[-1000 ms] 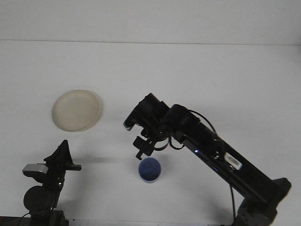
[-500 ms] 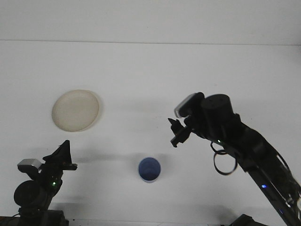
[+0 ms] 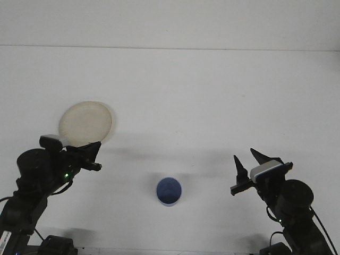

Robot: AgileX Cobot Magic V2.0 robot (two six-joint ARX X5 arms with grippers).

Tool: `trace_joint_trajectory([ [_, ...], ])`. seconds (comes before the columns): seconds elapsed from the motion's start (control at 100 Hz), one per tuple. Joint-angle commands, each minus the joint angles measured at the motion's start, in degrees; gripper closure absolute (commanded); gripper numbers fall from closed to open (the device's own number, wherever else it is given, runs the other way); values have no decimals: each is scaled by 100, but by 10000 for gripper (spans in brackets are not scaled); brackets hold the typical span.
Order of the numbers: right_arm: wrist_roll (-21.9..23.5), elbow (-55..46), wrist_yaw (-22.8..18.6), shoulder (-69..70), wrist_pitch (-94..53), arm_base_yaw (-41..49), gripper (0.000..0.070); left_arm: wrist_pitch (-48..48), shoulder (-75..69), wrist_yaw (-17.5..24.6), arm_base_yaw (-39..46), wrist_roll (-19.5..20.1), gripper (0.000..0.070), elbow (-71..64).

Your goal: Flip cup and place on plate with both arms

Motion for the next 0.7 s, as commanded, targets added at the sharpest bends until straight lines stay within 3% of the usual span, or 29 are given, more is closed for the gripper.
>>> trace_joint_trajectory([
  [0.0,101,-195,44,-216,13,-107,327,-264,435,50,-184,411,682,387],
  [0.06,101,-354,70,-404,-63,-216,327,-546,835,48,-398,520,631,702],
  [0.09,131,-409,74,-468,-55,-256,327,-684,1021,50,-509,595,557,846],
  [0.17,245,-435,74,-592,15,-315,327,-999,1499,50,-815,767,280,1202],
  [0.22,243,-435,79,-621,37,-317,327,-1178,1755,50,-1005,881,192,1394],
  [0.53,247,-435,76,-621,72,-315,327,-2544,3182,46,-2166,1300,191,2406],
  [0.69,247,-435,74,-616,74,-315,327,-2597,3679,46,-2726,1353,191,2535],
])
